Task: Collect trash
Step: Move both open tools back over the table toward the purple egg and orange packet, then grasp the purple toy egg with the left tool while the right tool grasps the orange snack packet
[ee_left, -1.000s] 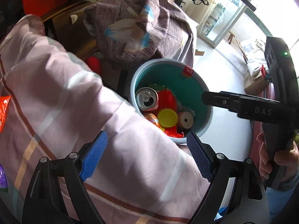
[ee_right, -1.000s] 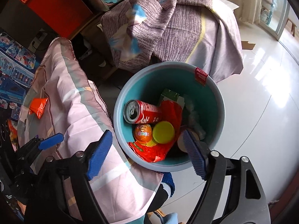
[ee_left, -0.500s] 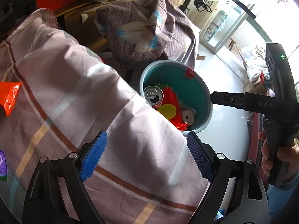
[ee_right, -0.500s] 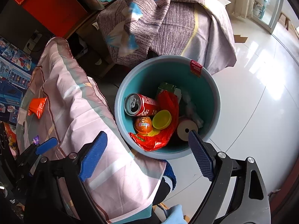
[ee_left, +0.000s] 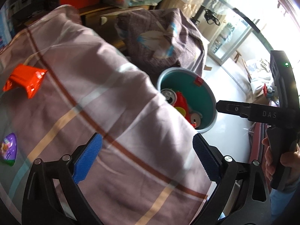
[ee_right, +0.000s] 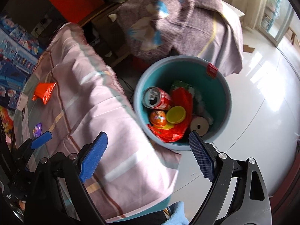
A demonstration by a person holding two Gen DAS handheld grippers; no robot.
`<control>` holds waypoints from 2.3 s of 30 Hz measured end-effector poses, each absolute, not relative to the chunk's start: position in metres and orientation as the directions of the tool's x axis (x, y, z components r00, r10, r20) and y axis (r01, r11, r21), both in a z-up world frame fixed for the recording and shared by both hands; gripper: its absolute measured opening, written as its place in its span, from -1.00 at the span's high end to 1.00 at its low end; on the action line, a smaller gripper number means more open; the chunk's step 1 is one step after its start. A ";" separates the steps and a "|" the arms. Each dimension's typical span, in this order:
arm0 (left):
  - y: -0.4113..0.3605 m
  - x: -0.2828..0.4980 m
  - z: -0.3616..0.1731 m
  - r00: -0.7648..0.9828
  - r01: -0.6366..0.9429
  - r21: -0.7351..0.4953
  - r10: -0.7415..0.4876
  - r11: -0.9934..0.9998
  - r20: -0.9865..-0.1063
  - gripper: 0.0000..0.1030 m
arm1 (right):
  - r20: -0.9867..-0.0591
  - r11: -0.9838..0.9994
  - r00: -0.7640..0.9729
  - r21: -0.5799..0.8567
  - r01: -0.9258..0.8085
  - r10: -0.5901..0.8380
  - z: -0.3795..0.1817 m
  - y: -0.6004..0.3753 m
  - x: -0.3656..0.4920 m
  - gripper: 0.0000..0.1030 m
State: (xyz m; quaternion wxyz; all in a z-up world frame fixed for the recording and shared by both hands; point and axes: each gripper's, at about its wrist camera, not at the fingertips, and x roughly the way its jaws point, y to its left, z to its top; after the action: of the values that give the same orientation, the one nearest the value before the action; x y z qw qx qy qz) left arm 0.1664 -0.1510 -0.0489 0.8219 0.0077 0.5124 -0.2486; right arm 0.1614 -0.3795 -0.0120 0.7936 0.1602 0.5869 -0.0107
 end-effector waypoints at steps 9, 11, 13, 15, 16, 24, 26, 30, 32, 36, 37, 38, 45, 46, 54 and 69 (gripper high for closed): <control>-0.078 0.165 -0.049 0.397 0.319 -0.239 -0.358 0.917 -0.845 -0.89 | -0.946 0.971 0.262 0.223 0.087 0.194 -0.008 -0.310 0.176 -0.64; -0.059 0.163 -0.049 0.407 0.300 -0.222 -0.335 0.928 -0.850 -0.89 | -0.949 0.975 0.248 0.214 0.056 0.194 -0.007 -0.291 0.180 -0.64; -0.040 0.162 -0.049 0.423 0.280 -0.197 -0.305 0.940 -0.853 -0.89 | -0.951 0.979 0.243 0.204 0.026 0.192 -0.007 -0.275 0.182 -0.64; -0.011 0.160 -0.050 0.447 0.244 -0.171 -0.267 0.955 -0.853 -0.89 | -0.953 0.981 0.235 0.196 -0.011 0.193 -0.006 -0.256 0.186 -0.64; 0.003 0.160 -0.051 0.452 0.224 -0.163 -0.251 0.961 -0.856 -0.89 | -0.954 0.981 0.229 0.192 -0.029 0.193 -0.007 -0.246 0.187 -0.64; 0.091 0.157 -0.072 0.466 0.083 -0.122 -0.147 0.989 -0.872 -0.89 | -0.955 0.972 0.188 0.211 -0.108 0.228 -0.014 -0.188 0.202 -0.64; 0.100 0.158 -0.077 0.466 0.072 -0.117 -0.137 0.991 -0.874 -0.89 | -0.957 0.969 0.174 0.215 -0.118 0.234 -0.019 -0.176 0.205 -0.64; 0.110 0.167 -0.083 0.477 0.060 -0.116 -0.130 0.991 -0.869 -0.89 | -0.961 0.967 0.148 0.216 -0.133 0.234 -0.029 -0.159 0.213 -0.64; 0.109 0.173 -0.085 0.477 0.076 -0.111 -0.134 0.991 -0.869 -0.89 | -0.962 0.967 0.137 0.217 -0.135 0.235 -0.033 -0.153 0.217 -0.64; 0.100 0.182 -0.088 0.481 0.131 -0.075 -0.129 0.989 -0.867 -0.84 | -0.965 0.967 0.129 0.211 -0.143 0.229 -0.036 -0.145 0.226 -0.64; 0.098 0.184 -0.089 0.479 0.148 -0.068 -0.132 0.987 -0.868 -0.76 | -0.966 0.967 0.128 0.208 -0.145 0.226 -0.037 -0.143 0.229 -0.64; 0.097 0.186 -0.090 0.476 0.157 -0.066 -0.134 0.985 -0.869 -0.72 | -0.967 0.968 0.126 0.204 -0.148 0.224 -0.038 -0.142 0.231 -0.64; 0.093 0.192 -0.094 0.486 0.208 -0.030 -0.131 0.978 -0.864 -0.48 | -0.969 0.965 0.113 0.200 -0.169 0.220 -0.048 -0.126 0.247 -0.64; 0.091 0.193 -0.094 0.494 0.212 -0.020 -0.125 0.977 -0.860 -0.23 | -0.969 0.965 0.114 0.198 -0.173 0.219 -0.049 -0.124 0.249 -0.64; 0.104 0.199 -0.084 0.521 0.154 -0.086 -0.155 0.984 -0.840 -0.09 | -0.964 0.955 0.149 0.180 -0.236 0.219 -0.045 -0.094 0.284 -0.64; 0.131 0.220 -0.073 0.524 0.060 -0.123 -0.136 0.991 -0.841 -0.09 | -0.947 0.906 0.269 0.049 -0.421 0.177 -0.051 -0.029 0.349 -0.41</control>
State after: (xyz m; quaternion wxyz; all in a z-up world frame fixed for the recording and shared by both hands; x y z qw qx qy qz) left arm 0.2203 0.1305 -0.0726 0.8722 -0.0390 0.4844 -0.0564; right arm 0.3490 -0.0291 -0.0514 0.7895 -0.1063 0.5741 0.1892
